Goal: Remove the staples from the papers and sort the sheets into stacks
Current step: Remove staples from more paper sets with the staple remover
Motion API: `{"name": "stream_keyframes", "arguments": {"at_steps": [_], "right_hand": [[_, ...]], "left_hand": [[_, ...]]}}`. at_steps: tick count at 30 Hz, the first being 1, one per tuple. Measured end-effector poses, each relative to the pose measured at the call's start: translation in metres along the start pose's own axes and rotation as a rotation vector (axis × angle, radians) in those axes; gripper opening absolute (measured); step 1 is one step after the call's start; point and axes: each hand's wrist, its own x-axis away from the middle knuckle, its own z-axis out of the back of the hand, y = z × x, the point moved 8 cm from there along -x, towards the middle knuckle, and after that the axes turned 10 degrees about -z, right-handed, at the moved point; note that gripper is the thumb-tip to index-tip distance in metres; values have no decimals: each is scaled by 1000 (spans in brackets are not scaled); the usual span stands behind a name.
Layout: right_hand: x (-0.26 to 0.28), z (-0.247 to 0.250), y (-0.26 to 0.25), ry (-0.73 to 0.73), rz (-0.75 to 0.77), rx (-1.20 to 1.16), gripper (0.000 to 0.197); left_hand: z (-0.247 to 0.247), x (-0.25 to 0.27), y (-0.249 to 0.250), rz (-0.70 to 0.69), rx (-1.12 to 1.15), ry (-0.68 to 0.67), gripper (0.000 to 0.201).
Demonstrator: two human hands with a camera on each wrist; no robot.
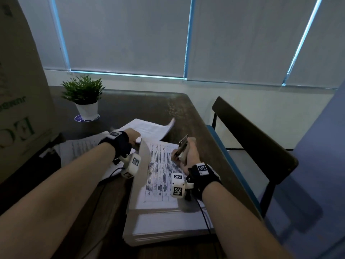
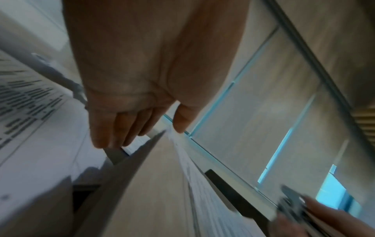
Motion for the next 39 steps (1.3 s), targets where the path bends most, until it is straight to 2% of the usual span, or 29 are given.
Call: {"name": "stream_keyframes", "arguments": {"at_steps": [2,5,8,11,13,15,18,21,24,26,29,32,34,37,39], "right_hand": [[-1,-1,1,-18,-9,-3,47],[-1,-1,0,-24,-11,-12,44],[-3,1,-3,-20,17,-9,45],[-4,4,-1,0,43,15,51],[-3,3,0,-4,50,8,54],[-1,2,-1,-12,58,13,55],[1,2,-2,-22,52,-2,51],[1,1,-3,-41,42,-4,47],[2,2,-4,-43,61,36,43],[2,2,-5,-33,71,47,43],[2,1,-3,-40,51,11,47],[1,3,-3,-40,47,-24,44],[0,1,-3,-45,50,13,37],[0,-2,-6,11,57,134,38],[12,-5,-24,92,179,212,40]], "left_hand": [[-10,14,0,-14,-239,-75,39],[-27,32,6,-62,-443,-150,40],[-34,44,11,-95,-605,-125,41],[-39,44,9,-105,-577,-38,58],[-42,46,10,-119,-572,-32,64],[-47,50,12,-128,-624,-75,57],[-52,50,13,-167,-733,-170,34],[-44,52,17,-207,-744,-98,30],[-33,53,24,-251,-807,11,37],[-35,51,22,-270,-678,3,38],[-41,49,6,-144,-206,-91,46],[-41,55,-2,-61,54,-94,38],[-44,59,7,-161,135,-81,30],[-38,69,27,-375,26,62,25],[-35,77,39,-444,-42,113,23]]}}
